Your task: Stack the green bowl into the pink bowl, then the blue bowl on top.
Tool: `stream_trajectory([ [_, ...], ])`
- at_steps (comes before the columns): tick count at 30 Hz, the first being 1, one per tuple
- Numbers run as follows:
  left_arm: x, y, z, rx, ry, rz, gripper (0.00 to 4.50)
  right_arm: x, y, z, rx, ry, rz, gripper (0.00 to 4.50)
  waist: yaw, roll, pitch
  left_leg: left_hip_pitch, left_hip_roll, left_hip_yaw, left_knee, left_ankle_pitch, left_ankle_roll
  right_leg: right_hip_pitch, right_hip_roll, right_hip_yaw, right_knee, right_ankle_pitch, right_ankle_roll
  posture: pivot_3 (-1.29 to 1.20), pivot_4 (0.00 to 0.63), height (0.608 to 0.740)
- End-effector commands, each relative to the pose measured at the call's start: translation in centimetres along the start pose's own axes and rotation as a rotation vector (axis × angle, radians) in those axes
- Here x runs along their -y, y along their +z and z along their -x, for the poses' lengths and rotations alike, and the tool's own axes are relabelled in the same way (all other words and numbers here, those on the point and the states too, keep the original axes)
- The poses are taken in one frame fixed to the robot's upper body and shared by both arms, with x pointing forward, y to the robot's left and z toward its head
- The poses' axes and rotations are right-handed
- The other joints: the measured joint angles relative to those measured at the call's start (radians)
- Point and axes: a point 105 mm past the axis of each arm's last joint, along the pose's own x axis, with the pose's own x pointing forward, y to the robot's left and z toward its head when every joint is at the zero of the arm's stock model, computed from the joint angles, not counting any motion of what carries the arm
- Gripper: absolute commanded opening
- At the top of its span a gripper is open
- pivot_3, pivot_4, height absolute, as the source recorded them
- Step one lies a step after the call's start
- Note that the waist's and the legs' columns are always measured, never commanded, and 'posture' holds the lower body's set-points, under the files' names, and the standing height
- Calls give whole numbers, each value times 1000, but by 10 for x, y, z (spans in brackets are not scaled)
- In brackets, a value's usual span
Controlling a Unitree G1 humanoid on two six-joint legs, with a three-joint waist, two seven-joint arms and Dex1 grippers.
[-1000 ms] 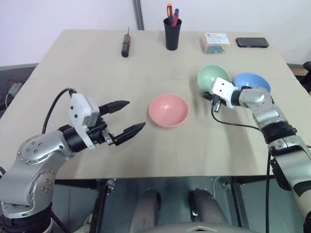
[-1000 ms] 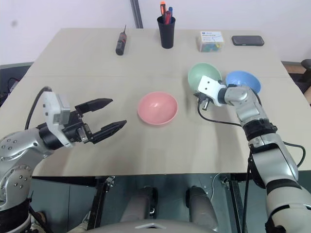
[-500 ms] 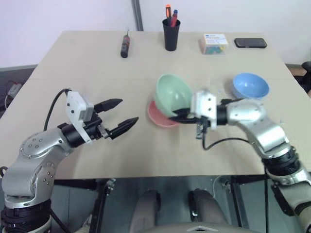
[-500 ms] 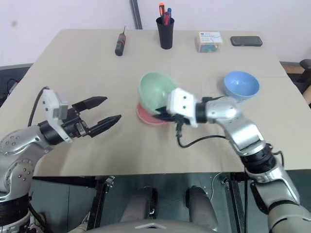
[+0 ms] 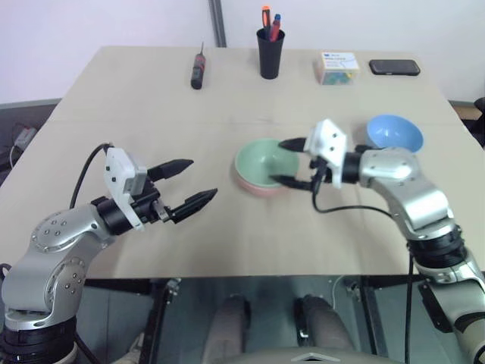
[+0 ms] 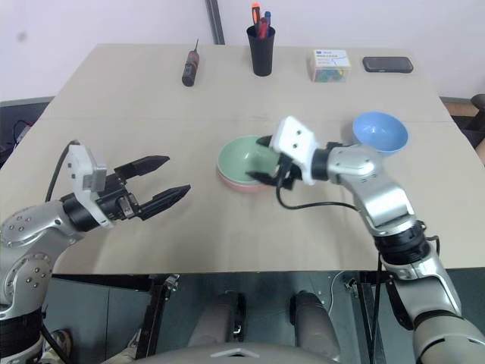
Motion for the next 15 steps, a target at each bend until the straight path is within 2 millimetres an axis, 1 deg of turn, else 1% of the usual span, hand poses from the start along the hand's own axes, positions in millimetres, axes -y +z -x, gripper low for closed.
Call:
stream_trajectory([
  [1,12,19,-9,51,-79,-70,4500,44,-14,44,-86,-240,13,3506,3,0,0,0,0,1,0,0,0,0,0,0,0,0,0,0,150,740],
  [3,20,22,-18,61,-156,-58,4500,77,-48,70,-215,-404,16,3506,4,-1,0,0,-1,2,0,0,0,1,-1,0,0,0,0,0,150,740],
  [5,26,26,-24,77,-206,-42,4500,94,-70,83,-295,-481,37,3506,0,-1,0,1,-1,2,0,0,0,2,-1,0,0,0,0,0,150,740],
  [8,25,33,-36,105,-213,-59,4500,113,-102,88,-358,-555,24,3506,-17,0,0,3,0,5,-1,0,0,1,1,4,0,0,0,0,150,740],
  [10,28,37,-39,114,-237,-42,4500,119,-115,86,-379,-567,5,3506,-31,0,0,4,1,7,-2,0,0,1,2,6,1,0,0,0,150,740],
  [13,31,41,-40,116,-257,-39,4500,125,-127,83,-396,-567,-17,3506,-42,0,0,6,1,8,-3,0,0,1,2,9,1,0,0,0,150,740],
  [14,31,42,-40,116,-254,-41,4500,127,-129,82,-395,-568,-19,2956,-42,0,0,6,1,9,-3,0,0,1,2,10,1,0,0,0,150,740],
  [15,30,42,-40,116,-250,-43,4500,128,-130,81,-389,-562,-29,2664,-41,0,0,6,1,9,-3,0,0,1,2,10,0,0,0,0,150,740],
])
